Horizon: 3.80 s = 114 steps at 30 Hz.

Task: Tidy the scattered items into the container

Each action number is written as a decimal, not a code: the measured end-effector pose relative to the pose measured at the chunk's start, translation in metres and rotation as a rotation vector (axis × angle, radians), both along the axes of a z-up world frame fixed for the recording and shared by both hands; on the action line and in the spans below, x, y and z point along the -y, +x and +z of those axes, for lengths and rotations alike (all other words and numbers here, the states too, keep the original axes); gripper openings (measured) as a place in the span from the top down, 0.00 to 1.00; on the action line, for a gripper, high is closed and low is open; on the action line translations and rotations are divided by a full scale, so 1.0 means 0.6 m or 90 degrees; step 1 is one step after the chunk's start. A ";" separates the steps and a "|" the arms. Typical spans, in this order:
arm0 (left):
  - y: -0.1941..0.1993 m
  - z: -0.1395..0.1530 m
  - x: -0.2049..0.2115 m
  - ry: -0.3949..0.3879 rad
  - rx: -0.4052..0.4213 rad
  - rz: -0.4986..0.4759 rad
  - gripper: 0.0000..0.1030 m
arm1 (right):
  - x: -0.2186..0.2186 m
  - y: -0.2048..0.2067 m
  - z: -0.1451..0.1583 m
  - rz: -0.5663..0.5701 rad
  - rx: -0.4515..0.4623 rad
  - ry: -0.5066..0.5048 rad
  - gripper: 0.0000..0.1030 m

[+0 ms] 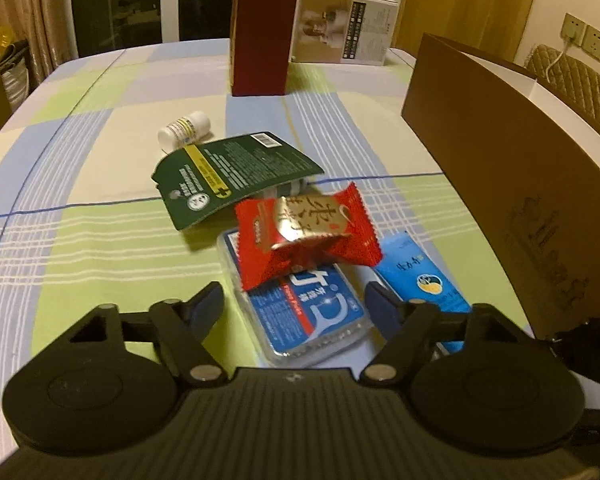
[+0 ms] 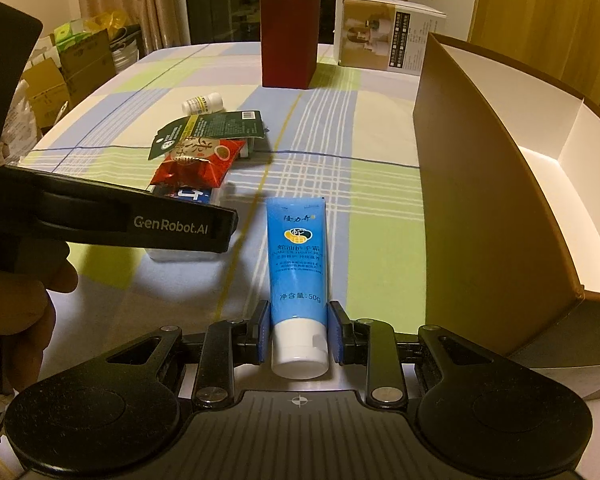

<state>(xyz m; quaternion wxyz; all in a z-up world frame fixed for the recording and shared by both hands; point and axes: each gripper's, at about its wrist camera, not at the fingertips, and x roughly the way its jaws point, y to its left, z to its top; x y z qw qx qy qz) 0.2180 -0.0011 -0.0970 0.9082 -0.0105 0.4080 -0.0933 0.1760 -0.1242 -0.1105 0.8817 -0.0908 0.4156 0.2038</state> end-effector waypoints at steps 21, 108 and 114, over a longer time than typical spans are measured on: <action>-0.022 0.006 0.011 0.159 0.002 -0.034 0.46 | 0.003 -0.006 0.000 0.002 0.002 -0.001 0.69; -0.120 0.275 0.286 0.046 0.150 -0.168 0.49 | 0.305 0.032 0.225 -0.208 0.147 0.076 0.70; -0.085 0.247 0.340 0.055 0.137 -0.208 0.49 | 0.342 0.049 0.200 -0.232 0.104 0.097 0.70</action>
